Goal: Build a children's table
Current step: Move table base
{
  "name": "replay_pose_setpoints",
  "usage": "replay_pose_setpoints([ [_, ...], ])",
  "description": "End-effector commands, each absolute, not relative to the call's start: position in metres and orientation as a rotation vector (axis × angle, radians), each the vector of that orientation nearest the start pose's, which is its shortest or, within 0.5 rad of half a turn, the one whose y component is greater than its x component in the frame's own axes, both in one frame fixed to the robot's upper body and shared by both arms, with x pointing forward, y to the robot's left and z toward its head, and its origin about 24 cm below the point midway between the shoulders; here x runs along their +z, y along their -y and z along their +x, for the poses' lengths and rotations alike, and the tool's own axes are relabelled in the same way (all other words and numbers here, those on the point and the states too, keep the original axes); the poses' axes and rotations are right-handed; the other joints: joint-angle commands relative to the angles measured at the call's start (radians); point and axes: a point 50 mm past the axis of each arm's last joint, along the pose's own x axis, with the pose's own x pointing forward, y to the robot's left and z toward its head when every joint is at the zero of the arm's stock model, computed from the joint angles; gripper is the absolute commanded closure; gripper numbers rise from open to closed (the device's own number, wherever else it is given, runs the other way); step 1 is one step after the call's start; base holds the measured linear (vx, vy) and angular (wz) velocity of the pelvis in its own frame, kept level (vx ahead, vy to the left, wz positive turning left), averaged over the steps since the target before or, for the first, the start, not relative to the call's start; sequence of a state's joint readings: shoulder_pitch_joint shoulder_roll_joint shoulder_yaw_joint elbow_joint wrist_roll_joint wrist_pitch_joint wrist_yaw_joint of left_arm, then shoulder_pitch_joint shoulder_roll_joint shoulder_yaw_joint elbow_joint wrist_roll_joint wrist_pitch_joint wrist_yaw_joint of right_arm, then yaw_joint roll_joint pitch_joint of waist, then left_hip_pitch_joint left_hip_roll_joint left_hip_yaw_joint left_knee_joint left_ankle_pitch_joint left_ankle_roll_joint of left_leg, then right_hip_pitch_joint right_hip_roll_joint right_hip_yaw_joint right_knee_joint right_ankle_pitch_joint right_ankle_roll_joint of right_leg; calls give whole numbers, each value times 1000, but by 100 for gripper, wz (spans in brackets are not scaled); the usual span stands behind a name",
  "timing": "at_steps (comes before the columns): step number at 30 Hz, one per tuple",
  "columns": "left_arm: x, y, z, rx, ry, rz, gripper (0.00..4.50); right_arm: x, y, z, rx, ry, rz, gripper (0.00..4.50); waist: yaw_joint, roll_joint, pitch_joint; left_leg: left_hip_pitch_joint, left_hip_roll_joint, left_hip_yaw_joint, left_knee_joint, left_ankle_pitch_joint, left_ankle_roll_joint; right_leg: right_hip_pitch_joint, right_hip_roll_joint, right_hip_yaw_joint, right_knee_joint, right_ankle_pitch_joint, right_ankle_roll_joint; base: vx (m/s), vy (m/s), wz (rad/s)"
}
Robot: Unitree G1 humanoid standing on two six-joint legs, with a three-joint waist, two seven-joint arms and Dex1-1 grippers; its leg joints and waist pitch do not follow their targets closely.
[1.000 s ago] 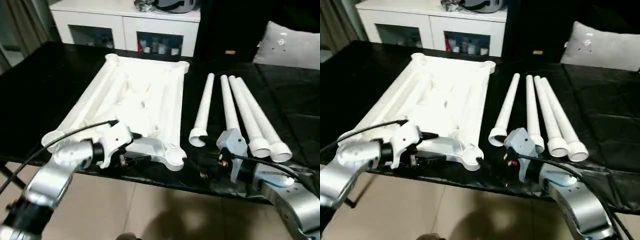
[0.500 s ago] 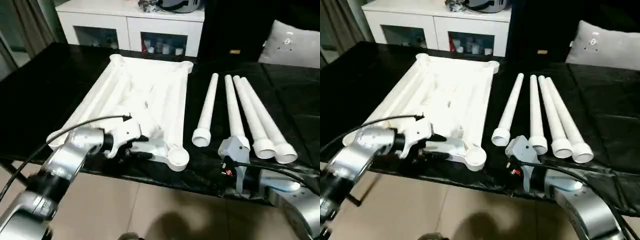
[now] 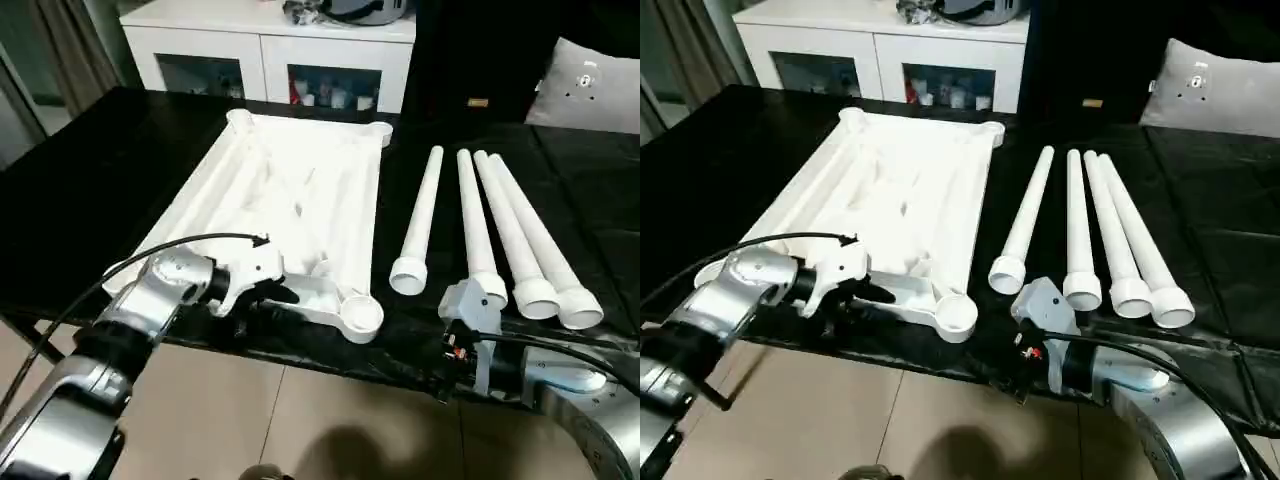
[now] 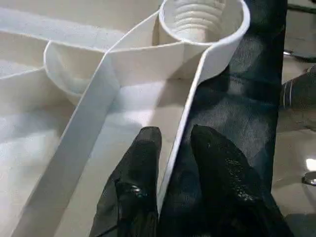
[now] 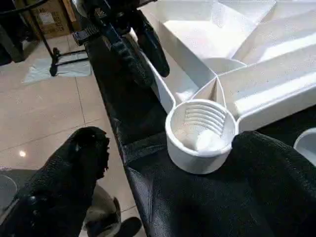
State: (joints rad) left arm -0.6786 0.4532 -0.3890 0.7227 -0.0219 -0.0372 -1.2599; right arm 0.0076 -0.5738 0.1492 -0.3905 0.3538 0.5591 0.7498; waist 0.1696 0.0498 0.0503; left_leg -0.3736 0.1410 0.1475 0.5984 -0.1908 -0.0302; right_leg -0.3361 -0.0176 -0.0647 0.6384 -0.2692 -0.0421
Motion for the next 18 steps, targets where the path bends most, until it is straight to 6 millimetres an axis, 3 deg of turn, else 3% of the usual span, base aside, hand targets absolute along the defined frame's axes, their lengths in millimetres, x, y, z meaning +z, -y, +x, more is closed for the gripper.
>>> replay_pose_setpoints([
  [1,59,-152,327,-1387,-478,528,352,79,157,217,973,-367,-172,0,0,1,-61,15,117,-47,-65,-120,56,27,-168,77,-83,44,-146,0,0,0],
  [9,56,-164,331,-1335,-505,540,398,79,153,219,975,-361,-166,0,-5,2,-59,15,118,-47,-68,-130,53,26,-170,78,-85,23,-146,0,0,0],
  [10,56,-165,332,-1320,-498,541,407,79,153,219,974,-361,-166,0,-9,-12,-57,14,117,-46,-70,-134,54,28,-169,77,-86,13,-146,0,0,0],
  [12,58,-166,334,-1299,-486,539,417,79,153,220,972,-360,-166,0,-11,-6,-57,12,114,-45,-68,-126,56,27,-171,76,-86,-2,-147,0,0,0],
  [14,61,-168,337,-1277,-471,544,422,78,151,221,971,-358,-166,0,-16,-7,-56,11,114,-45,-69,-123,57,28,-170,77,-88,-15,-143,0,0,0],
  [15,62,-169,338,-1268,-465,548,430,78,151,221,971,-357,-166,0,-22,-14,-56,10,113,-45,-69,-118,60,29,-170,76,-86,-12,-143,0,0,0],
  [18,63,-170,340,-1244,-458,552,444,78,150,222,968,-356,-171,0,-29,-13,-57,8,109,-42,-64,-92,71,29,-168,75,-86,5,-138,0,0,0],
])
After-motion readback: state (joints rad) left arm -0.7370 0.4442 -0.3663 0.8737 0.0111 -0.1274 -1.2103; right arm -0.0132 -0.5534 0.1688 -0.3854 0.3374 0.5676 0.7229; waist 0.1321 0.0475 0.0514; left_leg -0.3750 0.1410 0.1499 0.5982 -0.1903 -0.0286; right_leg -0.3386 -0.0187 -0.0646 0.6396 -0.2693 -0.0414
